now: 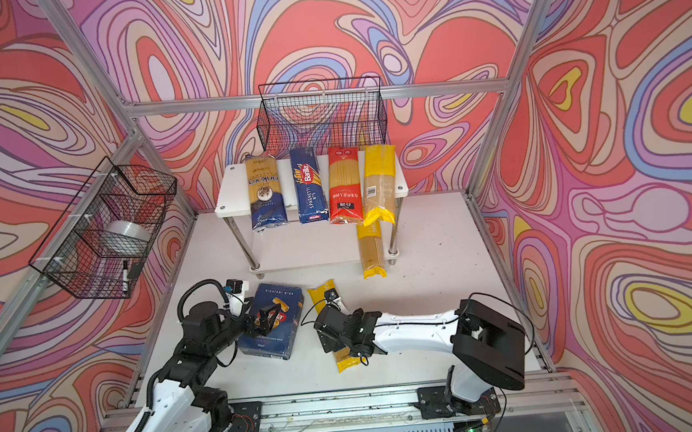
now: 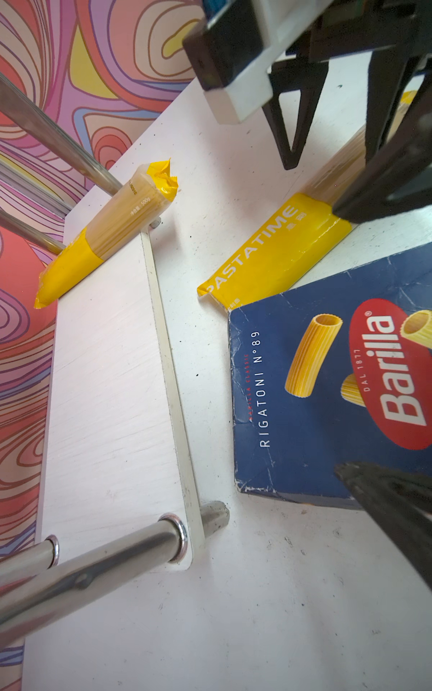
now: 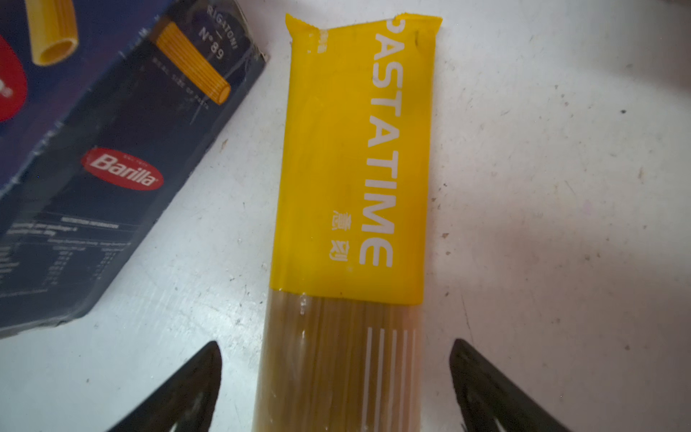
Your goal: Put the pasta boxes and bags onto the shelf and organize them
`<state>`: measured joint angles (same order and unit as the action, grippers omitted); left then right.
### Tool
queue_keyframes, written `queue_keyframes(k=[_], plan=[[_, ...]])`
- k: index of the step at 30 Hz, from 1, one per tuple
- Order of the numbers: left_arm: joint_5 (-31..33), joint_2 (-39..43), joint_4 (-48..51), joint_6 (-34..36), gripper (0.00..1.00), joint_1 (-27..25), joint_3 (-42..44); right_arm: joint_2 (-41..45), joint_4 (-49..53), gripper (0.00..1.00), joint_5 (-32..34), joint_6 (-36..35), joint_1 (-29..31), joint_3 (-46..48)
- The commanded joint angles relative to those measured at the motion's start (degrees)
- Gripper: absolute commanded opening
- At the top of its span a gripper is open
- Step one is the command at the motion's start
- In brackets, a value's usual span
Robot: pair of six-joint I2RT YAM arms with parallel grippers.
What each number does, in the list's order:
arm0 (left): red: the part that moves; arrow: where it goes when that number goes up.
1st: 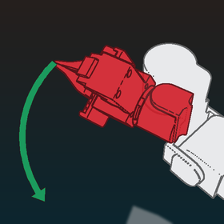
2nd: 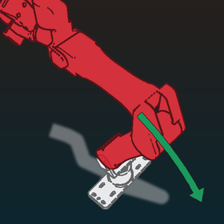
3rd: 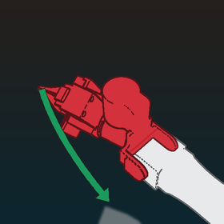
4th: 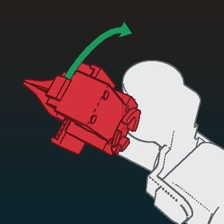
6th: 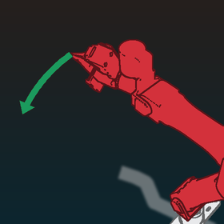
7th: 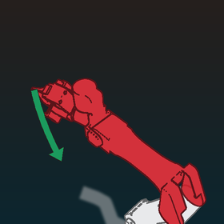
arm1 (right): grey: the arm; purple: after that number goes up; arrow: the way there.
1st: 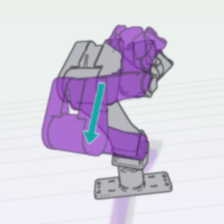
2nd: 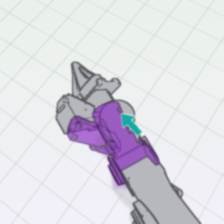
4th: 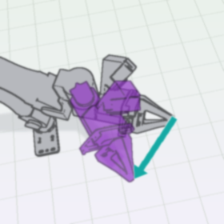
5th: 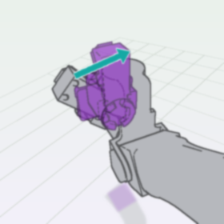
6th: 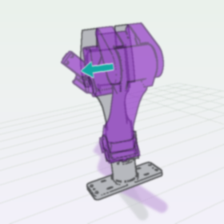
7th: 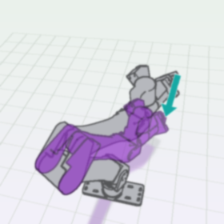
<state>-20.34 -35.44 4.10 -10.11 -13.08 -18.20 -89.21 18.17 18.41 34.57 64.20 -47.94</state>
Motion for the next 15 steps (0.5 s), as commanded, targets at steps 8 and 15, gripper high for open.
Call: queue_keyframes(k=[8,15], plan=[[0.3,0.1,-0.9,0.0,1.00,-0.1,-0.4,-6.4,-1.5,0.98,-0.2,-1.4,0.1,-1.3],[0.3,0.1,-1.0,0.0,1.00,-0.2,-0.5,-8.7,-2.6,0.98,-1.0,-1.0,-0.4,-1.1]])
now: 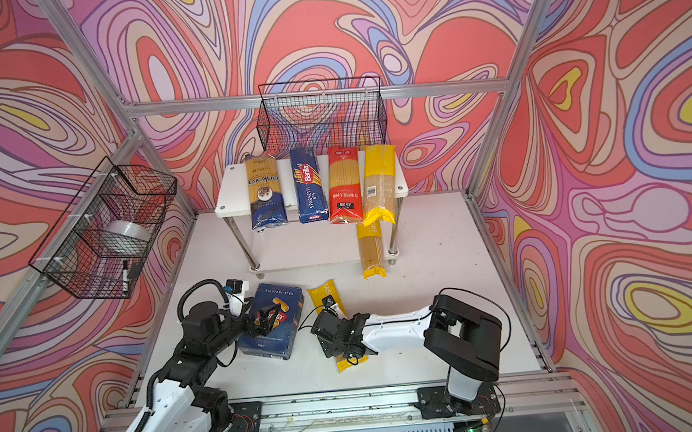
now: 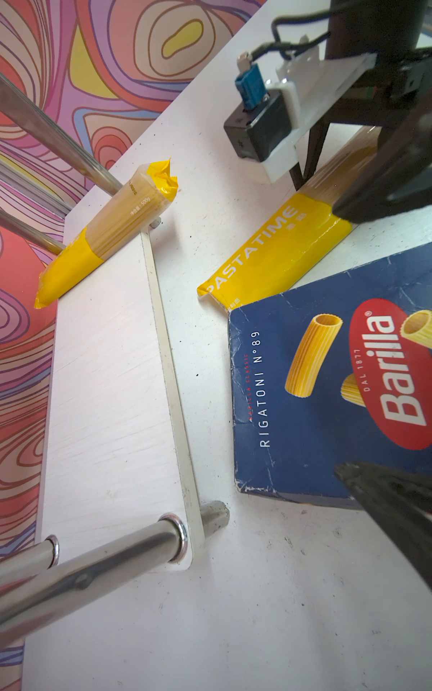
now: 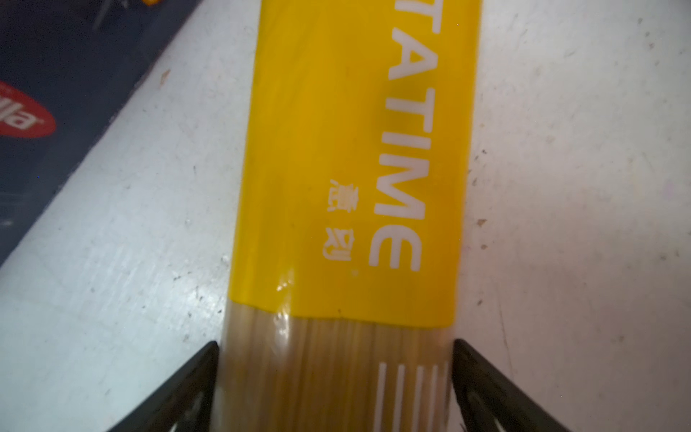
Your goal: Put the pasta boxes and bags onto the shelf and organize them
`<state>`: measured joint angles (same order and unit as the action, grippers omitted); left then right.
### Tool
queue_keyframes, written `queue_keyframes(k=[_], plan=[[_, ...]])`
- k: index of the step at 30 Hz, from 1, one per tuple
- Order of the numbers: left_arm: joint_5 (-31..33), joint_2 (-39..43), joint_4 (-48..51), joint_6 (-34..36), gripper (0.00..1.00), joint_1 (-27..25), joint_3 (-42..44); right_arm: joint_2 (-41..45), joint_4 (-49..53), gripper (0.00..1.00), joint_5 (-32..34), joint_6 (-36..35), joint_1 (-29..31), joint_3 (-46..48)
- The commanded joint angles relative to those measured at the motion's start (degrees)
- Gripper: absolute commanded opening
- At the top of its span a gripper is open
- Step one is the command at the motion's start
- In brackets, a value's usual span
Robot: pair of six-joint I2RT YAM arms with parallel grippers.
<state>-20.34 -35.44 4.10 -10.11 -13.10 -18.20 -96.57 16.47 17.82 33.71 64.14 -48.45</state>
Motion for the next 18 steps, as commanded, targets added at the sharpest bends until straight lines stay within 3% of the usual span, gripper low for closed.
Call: queue_keyframes(k=[1,6,18], plan=[[0.3,0.1,-0.9,0.0,1.00,-0.2,-0.4,-1.4,-1.4,0.98,-0.8,-0.1,-0.5,-0.3],[0.3,0.2,-0.9,0.0,1.00,-0.1,-0.4,-1.3,-7.5,0.96,-4.1,1.9,-3.2,3.9],[0.2,0.3,-0.9,0.0,1.00,-0.2,-0.4,-5.8,-3.2,0.78,-3.1,1.6,-3.2,1.0]])
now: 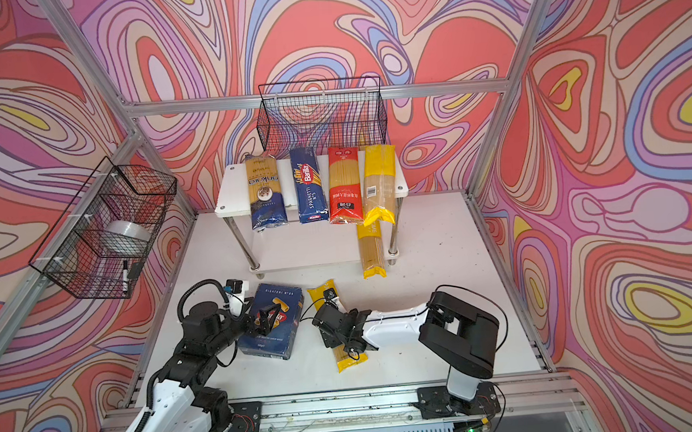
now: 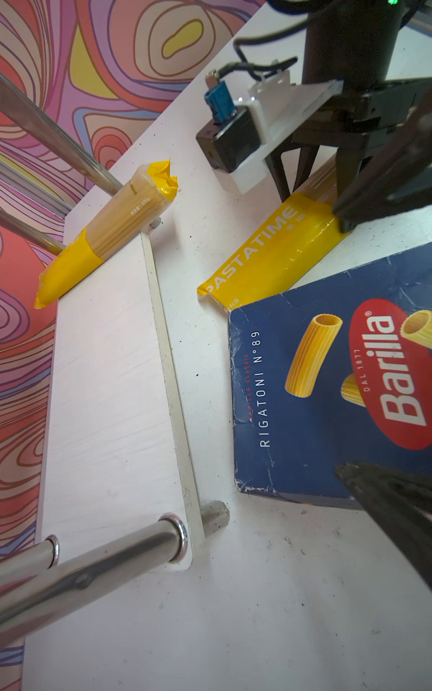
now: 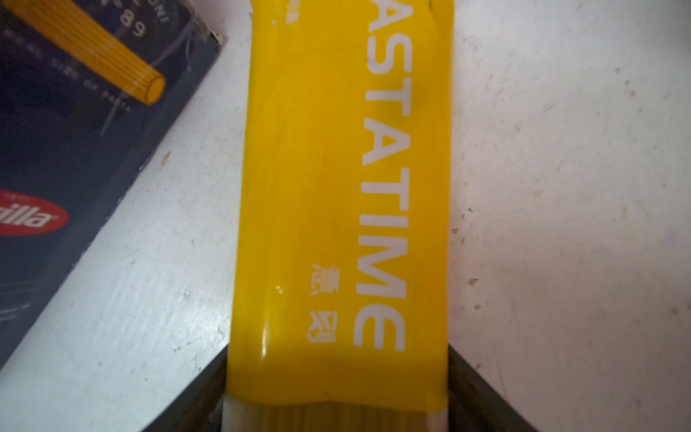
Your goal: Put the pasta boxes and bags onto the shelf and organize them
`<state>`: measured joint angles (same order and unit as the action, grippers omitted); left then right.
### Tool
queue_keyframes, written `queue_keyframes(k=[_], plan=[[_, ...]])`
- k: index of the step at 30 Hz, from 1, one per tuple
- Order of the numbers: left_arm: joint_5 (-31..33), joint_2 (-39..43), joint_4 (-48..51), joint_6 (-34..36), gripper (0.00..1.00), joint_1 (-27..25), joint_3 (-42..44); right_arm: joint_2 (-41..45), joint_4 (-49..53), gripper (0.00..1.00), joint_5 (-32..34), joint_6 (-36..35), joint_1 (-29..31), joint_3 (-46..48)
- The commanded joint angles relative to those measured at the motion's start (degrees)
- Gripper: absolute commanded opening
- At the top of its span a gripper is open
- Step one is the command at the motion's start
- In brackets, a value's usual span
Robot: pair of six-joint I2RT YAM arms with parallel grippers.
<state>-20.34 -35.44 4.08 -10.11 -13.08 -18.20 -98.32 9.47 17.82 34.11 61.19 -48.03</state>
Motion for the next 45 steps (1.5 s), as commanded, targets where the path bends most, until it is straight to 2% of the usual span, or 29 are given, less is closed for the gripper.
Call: queue_keyframes(k=[1,9,17,20,27,31,45], plan=[[0.0,0.3,-0.9,0.1,1.00,-0.2,-0.4,-5.0,4.1,0.78,-3.4,1.0,-0.3,0.1],[0.1,0.6,-0.7,0.0,1.00,-0.2,-0.3,-5.8,5.0,0.65,-3.4,3.3,-0.3,-1.3],[0.1,0.6,-0.8,0.0,1.00,-0.2,-0.3,-0.2,3.2,0.39,-2.6,5.2,-0.3,0.7],[0.1,0.6,-0.7,0.0,1.00,-0.1,-0.4,1.8,2.8,0.24,-2.4,6.1,-0.3,1.3],[0.2,0.6,-0.8,0.0,1.00,-0.2,-0.4,7.2,-2.0,0.01,-2.8,7.3,-0.3,4.0],[0.3,0.5,-0.8,0.0,1.00,-0.1,-0.4,10.0,-2.6,0.00,-3.1,6.5,-0.3,3.5],[0.3,0.5,-0.9,0.0,1.00,-0.2,-0.4,15.4,3.3,0.00,1.8,3.1,-1.7,-3.0]])
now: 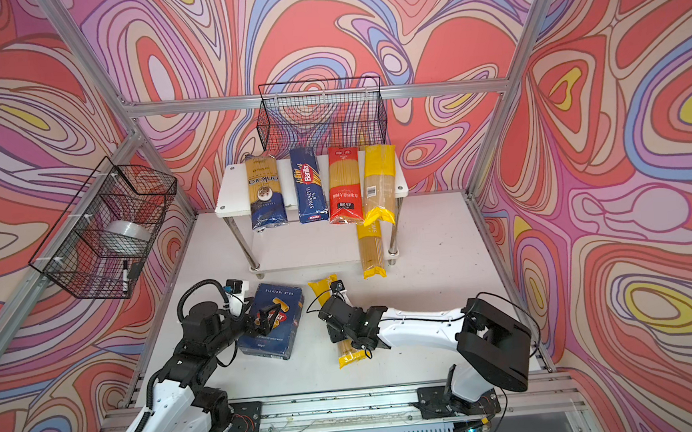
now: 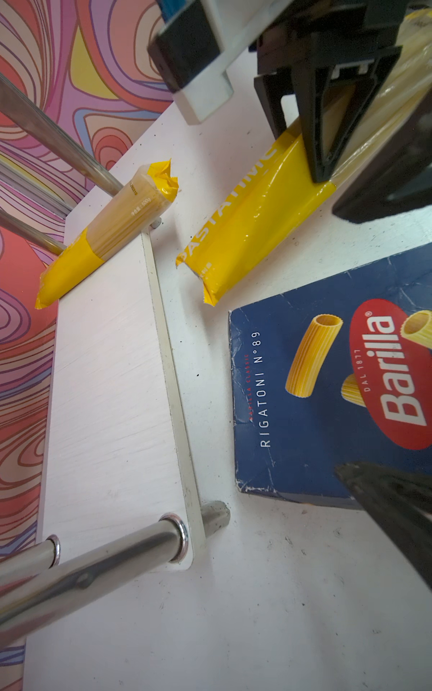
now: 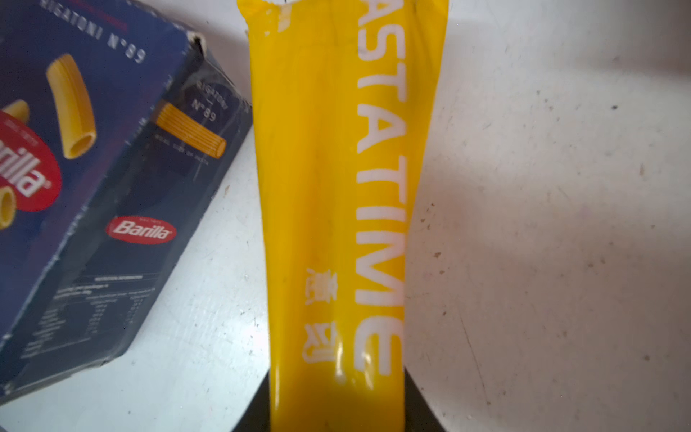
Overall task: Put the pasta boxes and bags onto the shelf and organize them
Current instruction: 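Lift the Pastatime bag upright and carry it to the shelf front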
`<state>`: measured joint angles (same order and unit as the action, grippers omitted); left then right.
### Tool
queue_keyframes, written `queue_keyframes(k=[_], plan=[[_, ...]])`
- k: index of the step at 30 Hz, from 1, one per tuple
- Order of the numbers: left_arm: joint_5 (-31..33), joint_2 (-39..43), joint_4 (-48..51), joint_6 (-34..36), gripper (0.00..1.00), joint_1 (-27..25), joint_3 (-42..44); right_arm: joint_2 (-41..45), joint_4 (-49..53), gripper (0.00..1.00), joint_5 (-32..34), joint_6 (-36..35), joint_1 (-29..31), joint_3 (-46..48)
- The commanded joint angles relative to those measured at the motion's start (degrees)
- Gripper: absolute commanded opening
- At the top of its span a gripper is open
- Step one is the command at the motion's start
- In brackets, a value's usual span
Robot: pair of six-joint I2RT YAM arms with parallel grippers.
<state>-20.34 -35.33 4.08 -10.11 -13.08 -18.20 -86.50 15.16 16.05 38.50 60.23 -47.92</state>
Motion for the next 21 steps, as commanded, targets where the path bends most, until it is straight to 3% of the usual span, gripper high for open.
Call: queue_keyframes(k=[1,21], plan=[[0.2,0.3,-0.9,0.0,1.00,-0.2,-0.4,3.8,-2.4,0.00,3.6,-1.5,-1.0,-3.3],[0.2,-0.2,-0.9,0.0,1.00,-0.1,-0.5,5.0,-2.0,0.00,1.2,-6.3,-12.7,-10.9]])
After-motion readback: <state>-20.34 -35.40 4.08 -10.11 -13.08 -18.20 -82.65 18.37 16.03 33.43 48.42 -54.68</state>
